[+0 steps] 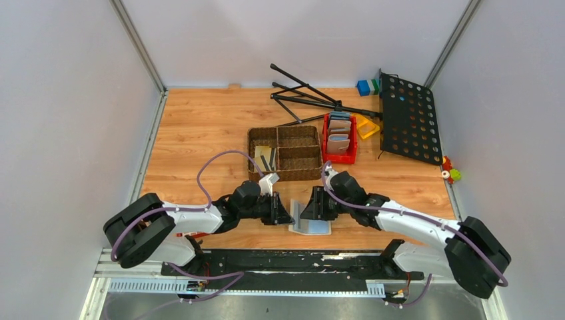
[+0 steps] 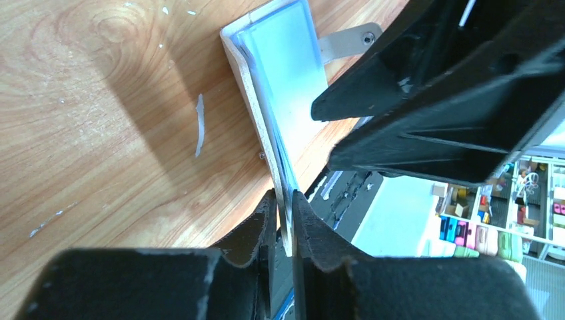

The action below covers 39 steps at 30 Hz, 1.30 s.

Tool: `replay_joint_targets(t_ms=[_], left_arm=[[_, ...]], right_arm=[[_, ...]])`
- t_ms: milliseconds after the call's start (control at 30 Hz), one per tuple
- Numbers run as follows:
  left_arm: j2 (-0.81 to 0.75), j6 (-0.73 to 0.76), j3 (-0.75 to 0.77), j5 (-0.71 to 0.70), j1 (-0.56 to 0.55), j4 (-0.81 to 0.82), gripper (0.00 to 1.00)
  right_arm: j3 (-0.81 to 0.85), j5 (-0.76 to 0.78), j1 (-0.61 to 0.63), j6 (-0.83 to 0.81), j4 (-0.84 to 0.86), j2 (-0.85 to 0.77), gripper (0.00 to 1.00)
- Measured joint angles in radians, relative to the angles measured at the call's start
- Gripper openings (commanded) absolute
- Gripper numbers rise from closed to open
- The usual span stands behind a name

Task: Take the credit cards out of the card holder
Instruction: Remove the credit card from the card holder.

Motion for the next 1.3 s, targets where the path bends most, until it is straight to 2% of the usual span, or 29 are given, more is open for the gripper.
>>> replay_joint_targets(t_ms=[33,200,267,300,467,533,800,933,1133,1300], left_arm=[[0.000,0.000,0.000,0.000,0.000,-0.003,0.18],[0.000,0.001,0.000,0.000,0.000,-0.003,0.17],[0.000,0.001,0.000,0.000,0.000,-0.003,0.17],[0.000,0.001,0.000,0.000,0.000,-0.003,0.16],[0.001,0.000,0.000,0.001,0.000,0.007,0.15],[0.007,-0.001,0.000,0.001,0.000,0.023,0.14],[0.026,-0.005,0.000,0.001,-0.001,0.057,0.13],[0.044,-0.010,0.000,0.003,-0.001,0.085,0.16],[0.058,-0.013,0.003,0.009,-0.001,0.100,0.16],[0.064,-0.013,0.018,0.009,-0.001,0.103,0.08]], right_arm=[[-0.005,0.001,0.000,0.001,0.001,-0.021,0.48],[-0.010,0.003,0.000,0.009,0.003,-0.062,0.68],[-0.010,0.004,0.000,0.011,0.000,-0.059,0.71],[-0.010,0.006,0.000,0.012,0.001,-0.055,0.67],[-0.010,0.021,0.000,0.012,-0.003,-0.012,0.21],[-0.011,0.041,0.000,0.014,-0.012,0.000,0.12],[-0.019,0.111,0.000,0.010,-0.053,0.020,0.01],[-0.019,0.115,0.000,0.002,-0.064,0.060,0.00],[-0.019,0.114,0.000,-0.011,-0.066,0.068,0.00],[-0.019,0.111,0.000,-0.017,-0.065,0.068,0.00]])
